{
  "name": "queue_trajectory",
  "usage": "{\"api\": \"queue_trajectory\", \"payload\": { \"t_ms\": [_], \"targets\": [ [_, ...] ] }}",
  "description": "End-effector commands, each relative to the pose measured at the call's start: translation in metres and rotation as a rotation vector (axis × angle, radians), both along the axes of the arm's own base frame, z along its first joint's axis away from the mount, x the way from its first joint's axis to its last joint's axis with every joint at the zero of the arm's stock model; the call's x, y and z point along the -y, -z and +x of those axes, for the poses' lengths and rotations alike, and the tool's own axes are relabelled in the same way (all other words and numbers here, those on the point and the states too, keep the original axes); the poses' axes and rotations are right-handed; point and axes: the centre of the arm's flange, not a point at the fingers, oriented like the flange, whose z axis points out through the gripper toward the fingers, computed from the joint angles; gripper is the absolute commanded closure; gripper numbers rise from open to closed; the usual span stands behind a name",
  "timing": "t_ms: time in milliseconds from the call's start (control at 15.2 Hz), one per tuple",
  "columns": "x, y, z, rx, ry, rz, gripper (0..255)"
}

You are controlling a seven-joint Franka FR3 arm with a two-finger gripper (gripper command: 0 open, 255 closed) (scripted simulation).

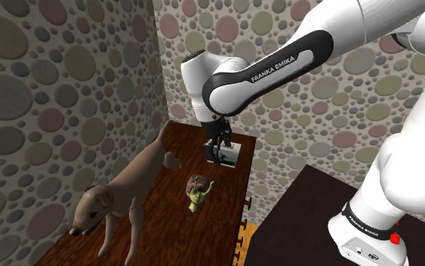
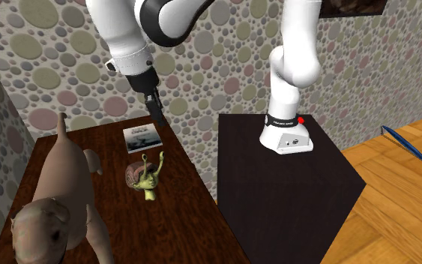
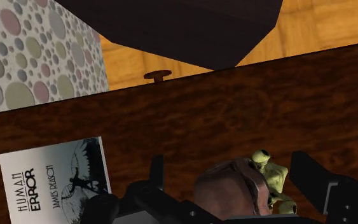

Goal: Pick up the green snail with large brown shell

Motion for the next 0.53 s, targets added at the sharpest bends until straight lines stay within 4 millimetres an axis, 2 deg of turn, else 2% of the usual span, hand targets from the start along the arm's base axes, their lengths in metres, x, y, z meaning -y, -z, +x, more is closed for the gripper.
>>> {"api": "queue_trajectory", "payload": {
  "t_ms": [0,462],
  "targets": [
    [-0.023,0.018,0.012,-0.010,-0.014,-0.006,0],
    [-0.091,0.078,0.048,-0.043,-0.066,-0.029,0]
  ]
}}
